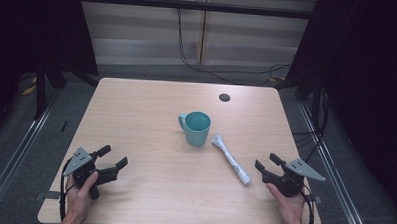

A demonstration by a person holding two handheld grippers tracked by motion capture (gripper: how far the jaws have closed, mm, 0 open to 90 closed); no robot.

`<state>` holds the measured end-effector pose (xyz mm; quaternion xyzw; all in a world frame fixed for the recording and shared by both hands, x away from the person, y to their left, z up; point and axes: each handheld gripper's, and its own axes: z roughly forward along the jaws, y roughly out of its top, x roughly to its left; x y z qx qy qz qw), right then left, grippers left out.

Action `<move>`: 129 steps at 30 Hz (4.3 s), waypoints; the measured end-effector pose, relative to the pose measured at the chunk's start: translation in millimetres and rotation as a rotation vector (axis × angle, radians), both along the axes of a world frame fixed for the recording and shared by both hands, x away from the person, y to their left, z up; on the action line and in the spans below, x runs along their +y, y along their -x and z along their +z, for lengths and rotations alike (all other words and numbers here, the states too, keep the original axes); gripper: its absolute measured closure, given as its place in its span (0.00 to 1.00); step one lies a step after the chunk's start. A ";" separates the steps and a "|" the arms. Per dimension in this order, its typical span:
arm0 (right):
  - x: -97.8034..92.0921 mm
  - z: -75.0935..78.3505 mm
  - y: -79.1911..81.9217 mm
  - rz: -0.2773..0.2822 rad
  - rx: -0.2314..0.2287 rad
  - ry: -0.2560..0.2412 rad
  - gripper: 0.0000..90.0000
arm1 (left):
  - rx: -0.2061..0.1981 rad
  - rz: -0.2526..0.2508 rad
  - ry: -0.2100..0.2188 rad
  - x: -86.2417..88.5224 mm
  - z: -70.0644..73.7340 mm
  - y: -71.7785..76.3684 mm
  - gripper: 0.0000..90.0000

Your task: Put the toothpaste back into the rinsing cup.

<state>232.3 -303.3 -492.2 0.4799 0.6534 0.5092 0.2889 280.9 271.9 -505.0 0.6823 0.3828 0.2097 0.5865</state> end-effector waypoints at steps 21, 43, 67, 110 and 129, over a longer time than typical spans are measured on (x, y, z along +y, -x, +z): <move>14.9 21.0 -17.3 0.144 0.219 0.050 0.48 | -0.018 -0.018 -0.003 -0.2 -0.1 2.0 0.17; 34.5 46.0 -47.3 0.226 0.353 0.085 0.54 | -0.011 -0.024 0.009 0.2 -0.2 1.2 0.17; 62.1 68.7 -89.9 0.285 0.571 0.189 0.55 | -0.010 -0.024 0.006 0.3 -0.2 0.9 0.17; 97.7 39.4 -143.9 0.350 0.922 0.402 0.61 | -0.008 -0.022 0.005 0.9 -0.2 0.4 0.17; 112.2 24.1 -151.0 0.306 0.946 0.425 0.67 | -0.002 -0.026 0.015 1.3 -0.3 0.0 0.17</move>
